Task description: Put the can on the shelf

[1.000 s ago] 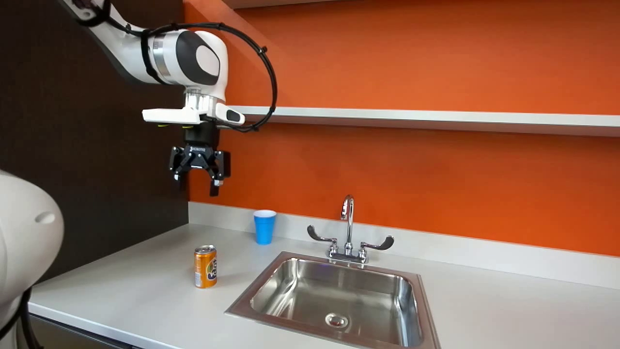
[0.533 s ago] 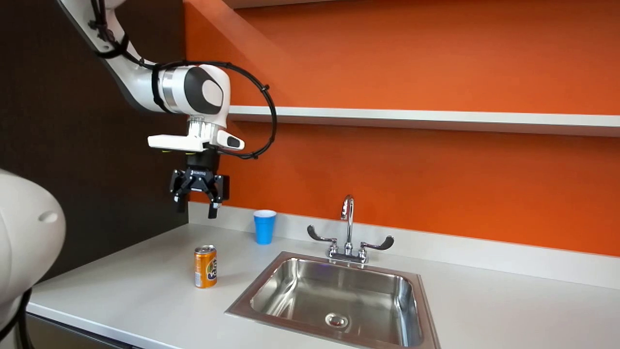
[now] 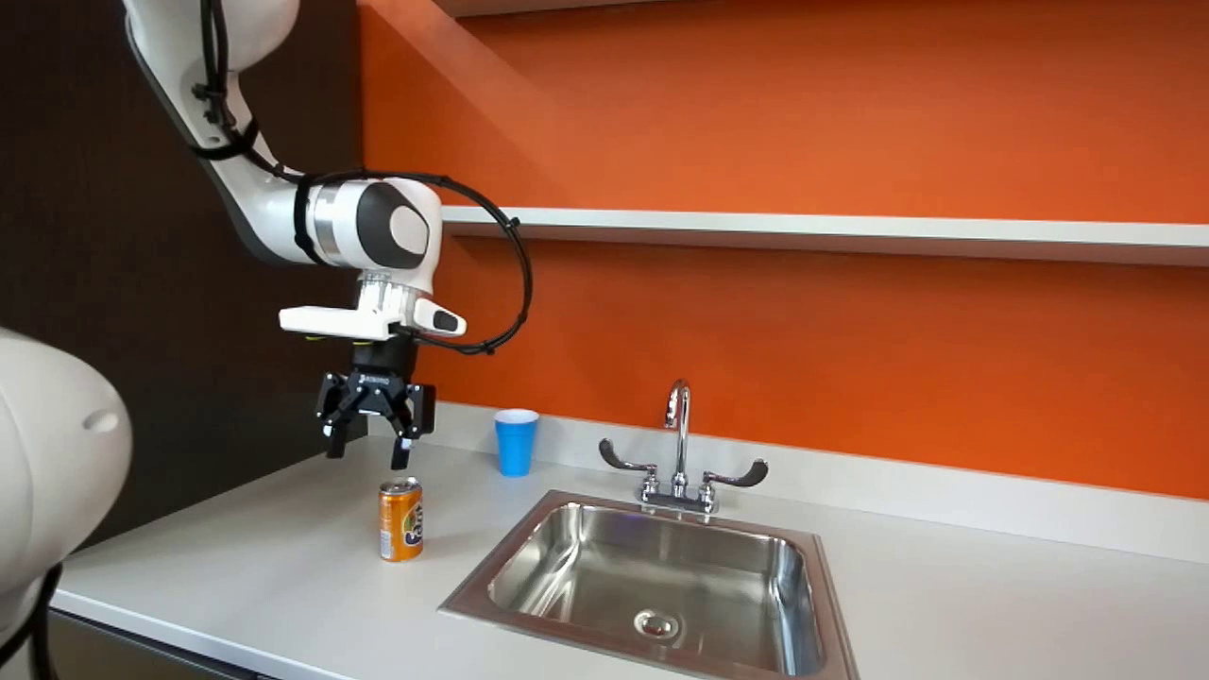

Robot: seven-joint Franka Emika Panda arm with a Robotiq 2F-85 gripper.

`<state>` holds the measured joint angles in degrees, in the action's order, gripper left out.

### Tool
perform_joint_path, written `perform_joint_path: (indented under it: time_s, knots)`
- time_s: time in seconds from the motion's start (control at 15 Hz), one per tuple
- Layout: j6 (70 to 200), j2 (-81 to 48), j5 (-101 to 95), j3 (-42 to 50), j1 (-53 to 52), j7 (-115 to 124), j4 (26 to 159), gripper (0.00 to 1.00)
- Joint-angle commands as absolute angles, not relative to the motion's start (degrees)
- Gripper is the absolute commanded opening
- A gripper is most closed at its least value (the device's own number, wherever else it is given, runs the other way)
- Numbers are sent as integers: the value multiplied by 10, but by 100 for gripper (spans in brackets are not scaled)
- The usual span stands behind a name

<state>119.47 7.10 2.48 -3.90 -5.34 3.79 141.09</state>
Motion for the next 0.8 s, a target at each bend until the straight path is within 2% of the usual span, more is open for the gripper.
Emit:
perform_joint_path:
  time_s: [0.0,0.73]
  knots:
    - [1209,66,44,-42,-57,6,1427,100]
    - [1289,20,62,-43,-61,-32,1455,100]
